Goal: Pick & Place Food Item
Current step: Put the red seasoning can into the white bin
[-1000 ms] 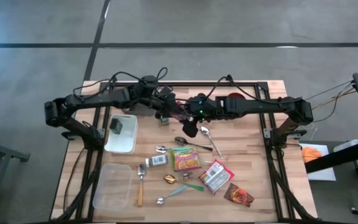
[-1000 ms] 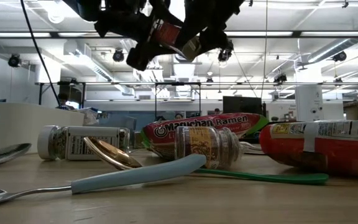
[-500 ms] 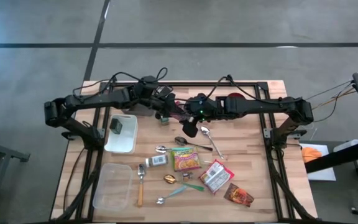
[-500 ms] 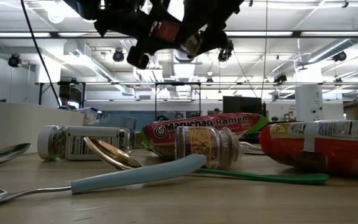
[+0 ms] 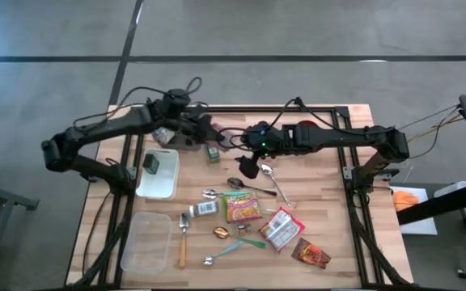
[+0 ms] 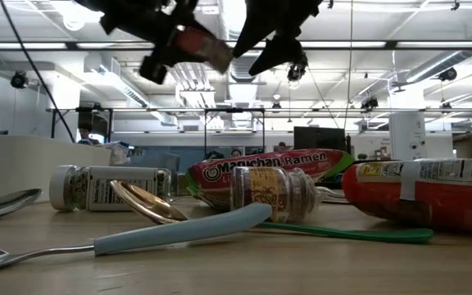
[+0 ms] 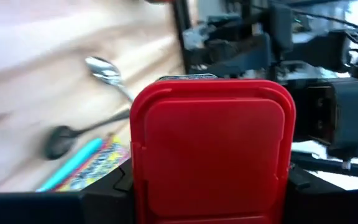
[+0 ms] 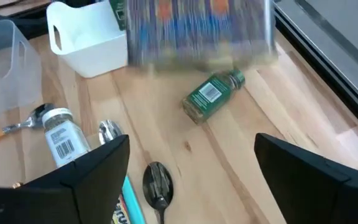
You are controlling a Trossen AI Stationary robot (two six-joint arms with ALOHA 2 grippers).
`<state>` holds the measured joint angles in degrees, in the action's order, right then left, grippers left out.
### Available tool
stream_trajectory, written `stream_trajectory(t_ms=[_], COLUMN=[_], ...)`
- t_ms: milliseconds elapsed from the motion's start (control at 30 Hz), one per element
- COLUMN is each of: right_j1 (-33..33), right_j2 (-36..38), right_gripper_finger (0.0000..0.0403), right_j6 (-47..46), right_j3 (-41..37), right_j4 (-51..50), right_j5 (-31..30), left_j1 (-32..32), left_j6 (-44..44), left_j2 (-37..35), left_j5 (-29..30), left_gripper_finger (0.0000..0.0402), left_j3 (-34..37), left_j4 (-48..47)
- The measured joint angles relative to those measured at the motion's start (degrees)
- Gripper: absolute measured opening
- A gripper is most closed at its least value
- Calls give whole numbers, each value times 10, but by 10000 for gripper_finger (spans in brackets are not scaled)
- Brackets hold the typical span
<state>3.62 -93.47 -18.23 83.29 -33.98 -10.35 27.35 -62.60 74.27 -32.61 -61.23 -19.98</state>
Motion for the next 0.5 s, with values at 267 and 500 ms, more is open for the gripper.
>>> stream_trajectory(t_ms=[267, 500], right_j1=[0, 0], right_j2=[1, 1], right_gripper_finger=[298, 268], right_j6=[-2, -2], right_j3=[0, 0], right_j4=[-19, -22], right_j5=[-1, -2], left_j1=[12, 1], left_j6=[65, 68], left_j2=[-96, -135], left_j5=[132, 262], left_gripper_finger=[194, 194], left_j3=[0, 0], left_j4=[-286, -478])
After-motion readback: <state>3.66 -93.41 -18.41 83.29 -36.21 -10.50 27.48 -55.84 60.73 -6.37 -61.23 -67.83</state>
